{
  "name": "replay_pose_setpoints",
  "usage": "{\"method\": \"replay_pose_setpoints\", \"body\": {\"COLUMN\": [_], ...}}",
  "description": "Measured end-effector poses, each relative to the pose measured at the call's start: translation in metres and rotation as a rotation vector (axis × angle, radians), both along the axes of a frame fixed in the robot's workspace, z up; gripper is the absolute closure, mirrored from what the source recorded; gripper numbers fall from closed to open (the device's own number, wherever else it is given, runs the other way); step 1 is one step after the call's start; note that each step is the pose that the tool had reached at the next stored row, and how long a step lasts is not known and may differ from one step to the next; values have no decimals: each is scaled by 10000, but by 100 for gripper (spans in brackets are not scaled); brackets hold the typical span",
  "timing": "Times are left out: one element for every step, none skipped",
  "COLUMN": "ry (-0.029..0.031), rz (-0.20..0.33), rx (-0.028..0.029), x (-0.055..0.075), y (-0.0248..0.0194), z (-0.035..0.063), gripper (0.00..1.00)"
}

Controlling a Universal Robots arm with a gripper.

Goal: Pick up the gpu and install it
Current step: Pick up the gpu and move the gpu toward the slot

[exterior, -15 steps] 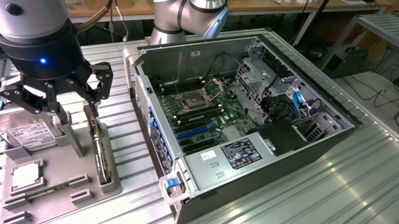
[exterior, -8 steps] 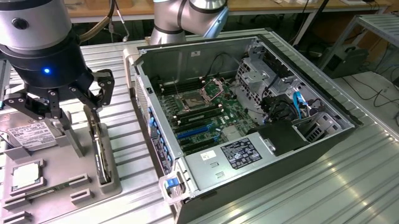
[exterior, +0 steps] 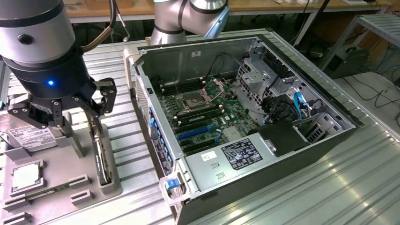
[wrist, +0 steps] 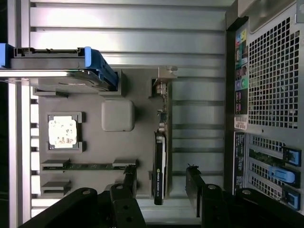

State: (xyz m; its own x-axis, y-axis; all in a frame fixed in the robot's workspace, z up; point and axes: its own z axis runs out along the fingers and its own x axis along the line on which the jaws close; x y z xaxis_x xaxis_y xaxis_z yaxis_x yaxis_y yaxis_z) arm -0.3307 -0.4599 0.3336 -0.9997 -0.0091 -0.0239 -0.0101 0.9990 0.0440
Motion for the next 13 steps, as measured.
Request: {"method": "replay_pose_setpoints", "body": {"ry": [-1, -1, 0, 0, 1, 1, 1, 1, -1, 0, 1, 0, -1], "rz": [0, 1, 1, 2, 3, 2, 1, 2, 2, 3, 3, 2, 2], "rx": [0, 1, -2, -10, -26, -63, -108, -151, -181, -196, -197, -198, -197], "x": [0, 1, 1, 1, 2, 1, 1, 1, 1, 2, 2, 1, 1], "y": [0, -1, -1, -1, -2, -1, 0, 1, 1, 0, 0, 1, 1], "z": [-13, -25, -37, -49, -61, -75, -85, -97, -110, -125, -136, -147, -159], "gripper": [46, 46, 46, 46, 46, 46, 46, 46, 46, 46, 46, 46, 46]}}
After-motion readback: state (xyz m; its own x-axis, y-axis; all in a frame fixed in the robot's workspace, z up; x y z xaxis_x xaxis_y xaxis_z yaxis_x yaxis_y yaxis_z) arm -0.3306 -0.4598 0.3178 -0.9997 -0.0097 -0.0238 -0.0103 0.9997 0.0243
